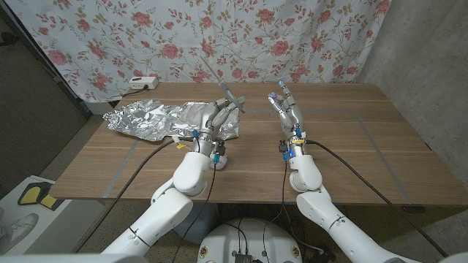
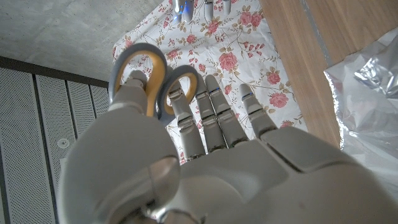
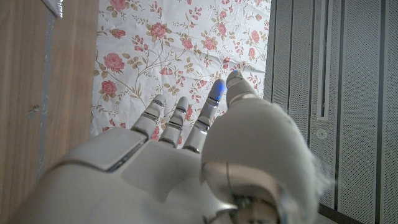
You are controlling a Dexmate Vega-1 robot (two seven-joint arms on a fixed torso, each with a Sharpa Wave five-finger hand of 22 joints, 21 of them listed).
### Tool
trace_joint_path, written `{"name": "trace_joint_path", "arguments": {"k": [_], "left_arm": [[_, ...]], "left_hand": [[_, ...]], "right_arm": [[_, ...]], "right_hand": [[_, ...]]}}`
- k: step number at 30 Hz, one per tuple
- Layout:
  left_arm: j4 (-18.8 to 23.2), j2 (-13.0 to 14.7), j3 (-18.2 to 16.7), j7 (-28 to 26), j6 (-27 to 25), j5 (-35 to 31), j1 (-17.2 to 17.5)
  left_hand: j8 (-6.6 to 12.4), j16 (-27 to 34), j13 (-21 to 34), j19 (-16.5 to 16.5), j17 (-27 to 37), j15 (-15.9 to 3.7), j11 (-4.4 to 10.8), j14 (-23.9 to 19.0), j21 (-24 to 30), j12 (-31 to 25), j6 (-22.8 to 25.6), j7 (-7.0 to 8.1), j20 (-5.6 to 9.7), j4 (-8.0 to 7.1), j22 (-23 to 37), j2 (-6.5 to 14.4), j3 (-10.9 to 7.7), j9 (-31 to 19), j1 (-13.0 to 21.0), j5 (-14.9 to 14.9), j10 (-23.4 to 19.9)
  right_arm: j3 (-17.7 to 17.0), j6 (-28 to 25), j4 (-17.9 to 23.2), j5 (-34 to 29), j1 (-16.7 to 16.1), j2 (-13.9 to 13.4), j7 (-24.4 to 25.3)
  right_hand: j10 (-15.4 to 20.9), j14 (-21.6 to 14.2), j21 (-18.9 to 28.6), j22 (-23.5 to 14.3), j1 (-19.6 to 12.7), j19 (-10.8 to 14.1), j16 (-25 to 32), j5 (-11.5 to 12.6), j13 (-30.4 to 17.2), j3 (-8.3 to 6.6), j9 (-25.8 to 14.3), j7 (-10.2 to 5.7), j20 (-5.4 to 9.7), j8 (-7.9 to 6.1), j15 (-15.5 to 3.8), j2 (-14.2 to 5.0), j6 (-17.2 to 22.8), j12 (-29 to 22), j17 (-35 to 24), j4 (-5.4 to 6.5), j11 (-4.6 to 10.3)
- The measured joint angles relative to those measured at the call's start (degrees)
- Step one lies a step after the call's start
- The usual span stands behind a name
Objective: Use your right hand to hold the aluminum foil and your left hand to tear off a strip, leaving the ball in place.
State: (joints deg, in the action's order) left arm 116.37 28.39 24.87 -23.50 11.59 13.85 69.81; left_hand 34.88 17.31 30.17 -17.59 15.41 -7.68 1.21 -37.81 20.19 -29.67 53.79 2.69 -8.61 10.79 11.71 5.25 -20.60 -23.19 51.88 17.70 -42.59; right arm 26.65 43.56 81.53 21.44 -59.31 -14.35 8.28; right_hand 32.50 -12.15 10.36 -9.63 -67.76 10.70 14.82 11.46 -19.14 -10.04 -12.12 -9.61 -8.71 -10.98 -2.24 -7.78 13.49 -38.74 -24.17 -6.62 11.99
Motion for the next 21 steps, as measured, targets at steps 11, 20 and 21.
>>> {"name": "trace_joint_path", "arguments": {"k": [11,20,21], "left_arm": [[1.2,0.7,-2.0,-1.0,2.2,-0.8,2.7],[1.7,0.4,-3.3,-2.2,4.1,-2.2,4.8],[1.8,0.4,-3.6,-2.3,4.2,-2.3,5.1]], "left_hand": [[6.58,2.7,7.7,0.0,4.9,0.02,-0.72,-0.6,0.5,0.0,0.4,0.71,0.00,-0.55,0.0,0.8,0.55,-8.2,-0.8,-1.2,-0.7],[8.98,3.1,10.3,-0.2,6.2,0.11,-1.01,-0.7,0.5,-11.0,0.9,0.36,-0.22,-0.56,0.0,1.5,0.56,-11.3,-1.5,-2.0,-1.0],[9.22,3.1,10.6,-0.2,6.3,0.11,-1.01,-0.7,0.5,-11.0,0.8,0.37,-0.22,-0.56,0.0,1.5,0.56,-11.6,-1.5,-2.2,-1.0]], "right_arm": [[0.0,-1.1,0.7,-0.4,-0.3,-0.3,0.9],[0.1,-1.7,1.0,-0.8,-0.4,-0.4,1.3],[0.1,-1.8,1.1,-0.9,-0.4,-0.4,1.4]], "right_hand": [[-0.6,0.4,0.0,0.0,0.4,0.0,0.0,0.0,0.0,0.00,0.0,0.30,0.01,0.00,0.02,-0.01,-0.3,0.4,0.0,0.00,-0.01],[-0.6,0.4,0.0,0.0,0.4,0.0,0.0,0.0,-0.2,0.00,0.0,0.09,0.01,0.00,0.01,-0.01,-0.5,0.4,0.3,0.00,-0.01],[-0.6,0.4,0.0,0.0,0.4,0.0,0.0,0.0,-0.2,0.00,0.0,0.09,0.01,0.00,0.01,-0.01,-0.5,0.4,0.3,0.00,-0.01]]}}
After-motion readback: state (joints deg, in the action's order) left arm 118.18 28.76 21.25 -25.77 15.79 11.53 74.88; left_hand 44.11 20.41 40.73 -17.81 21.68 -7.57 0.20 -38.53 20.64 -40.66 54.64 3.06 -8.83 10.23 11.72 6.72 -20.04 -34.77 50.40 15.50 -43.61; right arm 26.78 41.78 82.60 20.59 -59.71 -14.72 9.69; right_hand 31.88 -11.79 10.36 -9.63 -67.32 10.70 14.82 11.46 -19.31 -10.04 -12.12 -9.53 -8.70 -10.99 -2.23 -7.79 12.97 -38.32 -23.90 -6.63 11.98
